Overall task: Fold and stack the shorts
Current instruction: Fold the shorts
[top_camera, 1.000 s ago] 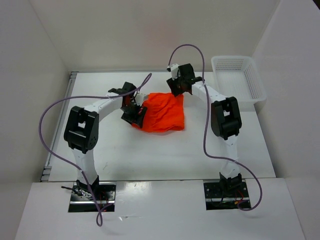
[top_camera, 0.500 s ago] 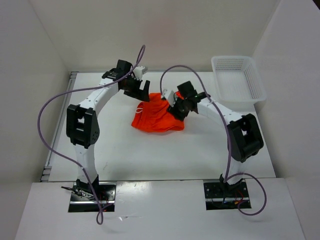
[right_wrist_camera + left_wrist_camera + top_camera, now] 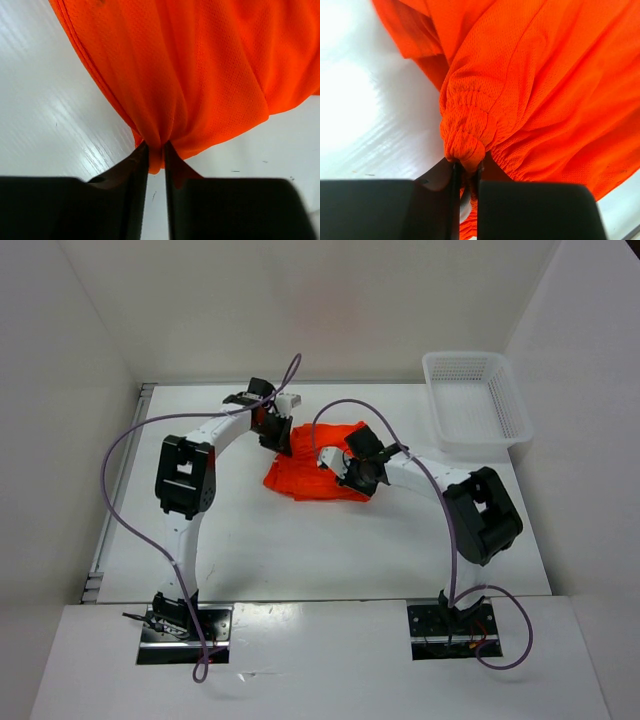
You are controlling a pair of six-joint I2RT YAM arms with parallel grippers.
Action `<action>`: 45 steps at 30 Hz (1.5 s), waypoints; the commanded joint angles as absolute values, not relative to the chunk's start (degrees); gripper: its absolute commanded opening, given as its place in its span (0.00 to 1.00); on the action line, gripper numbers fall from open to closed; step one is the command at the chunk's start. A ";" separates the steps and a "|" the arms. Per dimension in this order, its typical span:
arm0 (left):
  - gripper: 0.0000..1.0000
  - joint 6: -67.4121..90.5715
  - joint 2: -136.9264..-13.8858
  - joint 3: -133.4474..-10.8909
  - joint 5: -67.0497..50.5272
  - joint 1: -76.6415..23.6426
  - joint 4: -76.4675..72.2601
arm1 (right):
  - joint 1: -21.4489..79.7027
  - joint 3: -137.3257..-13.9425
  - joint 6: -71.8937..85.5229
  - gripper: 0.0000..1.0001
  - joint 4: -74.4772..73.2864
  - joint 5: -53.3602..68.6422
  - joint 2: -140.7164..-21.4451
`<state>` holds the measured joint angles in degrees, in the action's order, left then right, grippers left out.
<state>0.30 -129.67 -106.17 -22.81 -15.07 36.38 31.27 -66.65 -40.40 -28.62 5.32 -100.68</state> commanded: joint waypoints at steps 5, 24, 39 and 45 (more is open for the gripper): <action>0.02 0.00 -128.76 -113.02 -25.66 -11.78 33.75 | 31.55 -64.60 -41.57 0.00 -24.70 1.41 -101.43; 0.35 0.00 -129.99 -108.02 -29.09 -9.84 31.91 | 32.26 -72.06 -41.31 0.58 -25.40 2.89 -97.39; 1.00 0.00 -123.06 -107.49 -29.62 -7.65 31.38 | 16.63 -74.53 -26.20 0.87 -21.70 7.29 -80.16; 1.00 0.00 -113.56 -111.08 -31.90 -4.40 31.54 | 2.04 -76.20 -19.78 0.98 -24.78 6.77 -80.77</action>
